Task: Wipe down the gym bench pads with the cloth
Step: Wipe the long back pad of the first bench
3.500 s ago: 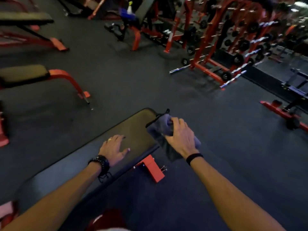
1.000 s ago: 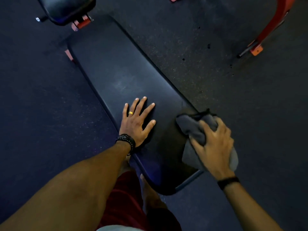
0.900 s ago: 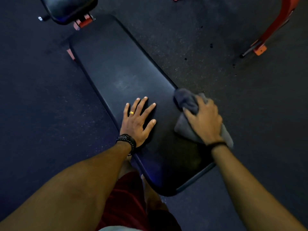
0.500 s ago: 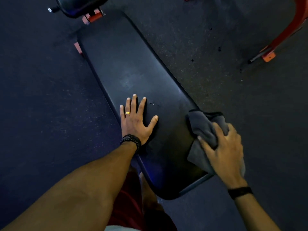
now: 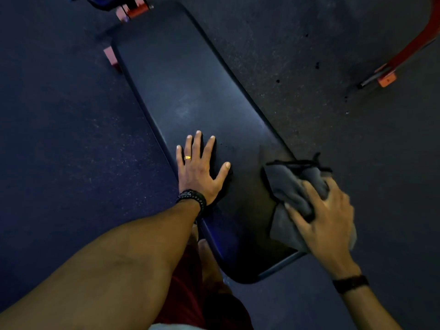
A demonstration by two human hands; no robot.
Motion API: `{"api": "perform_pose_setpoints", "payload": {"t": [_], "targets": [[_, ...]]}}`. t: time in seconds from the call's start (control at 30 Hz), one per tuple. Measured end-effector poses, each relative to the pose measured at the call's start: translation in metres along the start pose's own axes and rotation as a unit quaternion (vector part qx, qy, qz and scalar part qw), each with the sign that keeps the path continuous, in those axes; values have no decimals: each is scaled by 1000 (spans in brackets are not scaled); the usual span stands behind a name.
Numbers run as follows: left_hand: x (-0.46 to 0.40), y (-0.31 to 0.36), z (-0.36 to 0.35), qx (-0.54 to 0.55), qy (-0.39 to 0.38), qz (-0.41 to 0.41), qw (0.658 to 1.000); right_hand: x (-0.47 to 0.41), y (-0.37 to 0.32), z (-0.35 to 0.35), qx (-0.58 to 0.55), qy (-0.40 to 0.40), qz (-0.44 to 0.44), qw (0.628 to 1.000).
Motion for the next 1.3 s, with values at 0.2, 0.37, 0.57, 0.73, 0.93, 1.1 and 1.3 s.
{"api": "perform_pose_setpoints", "payload": {"t": [0.2, 0.37, 0.57, 0.73, 0.93, 1.1, 1.3], "targets": [[-1, -1, -1, 3, 4, -3, 1000, -120, -22, -59, -93, -40, -89, 991], [0, -2, -2, 7, 6, -5, 1000, -98, -47, -53, 22, -1, -13, 1000], [0, -2, -2, 18, 6, -4, 1000, 31, 7, 17, -26, 16, -25, 999], [1, -3, -4, 20, 10, -9, 1000, -91, -28, -40, -47, 17, -42, 998], [1, -4, -5, 35, 19, -7, 999, -119, -42, -59, -29, -6, -7, 1000], [2, -3, -6, 38, 23, 1, 999, 10, 4, 3, -9, 17, -19, 1000], [1, -3, -5, 36, 38, 7, 999, -92, -21, -42, -70, 9, 29, 997]]}}
Point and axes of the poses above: each hand's wrist, its own x-axis away from the middle knuckle, its own z-axis out of the back of the hand, y = z × x, the point moved 2 cm from there along -x, towards the middle knuckle, and after that the axes turned 14 degrees about y, right-handed, at the moved point
